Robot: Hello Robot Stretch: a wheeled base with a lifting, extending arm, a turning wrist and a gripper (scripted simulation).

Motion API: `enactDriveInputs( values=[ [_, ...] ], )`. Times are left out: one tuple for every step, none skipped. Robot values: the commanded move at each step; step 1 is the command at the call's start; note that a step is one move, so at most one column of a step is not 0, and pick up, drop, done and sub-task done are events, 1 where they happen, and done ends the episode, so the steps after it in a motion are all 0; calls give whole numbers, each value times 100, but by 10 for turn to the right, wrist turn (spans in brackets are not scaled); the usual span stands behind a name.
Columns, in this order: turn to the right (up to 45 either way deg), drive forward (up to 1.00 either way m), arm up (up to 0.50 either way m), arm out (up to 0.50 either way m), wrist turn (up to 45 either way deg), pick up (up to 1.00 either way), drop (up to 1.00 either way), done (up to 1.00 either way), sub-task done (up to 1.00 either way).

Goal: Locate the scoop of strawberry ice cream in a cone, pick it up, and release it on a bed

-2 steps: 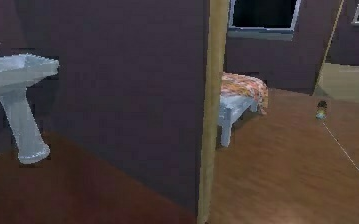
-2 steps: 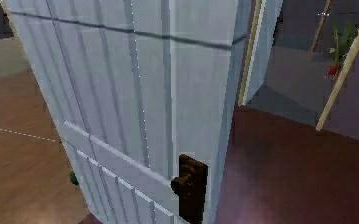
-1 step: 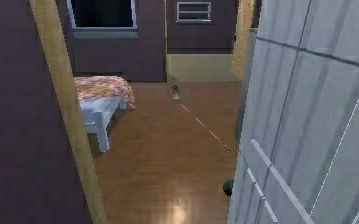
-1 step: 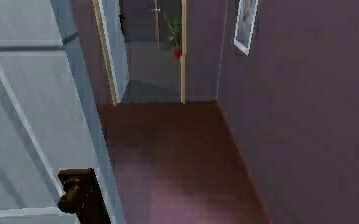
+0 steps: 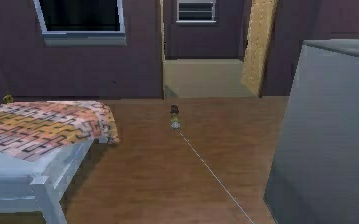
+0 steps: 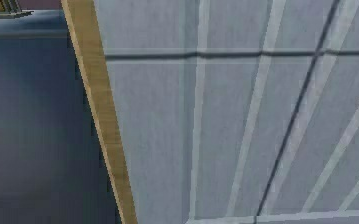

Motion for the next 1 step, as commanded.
enactDriveInputs(
  values=[
    [30, 0, 0, 0, 0, 0, 0, 0, 0]
  ],
)
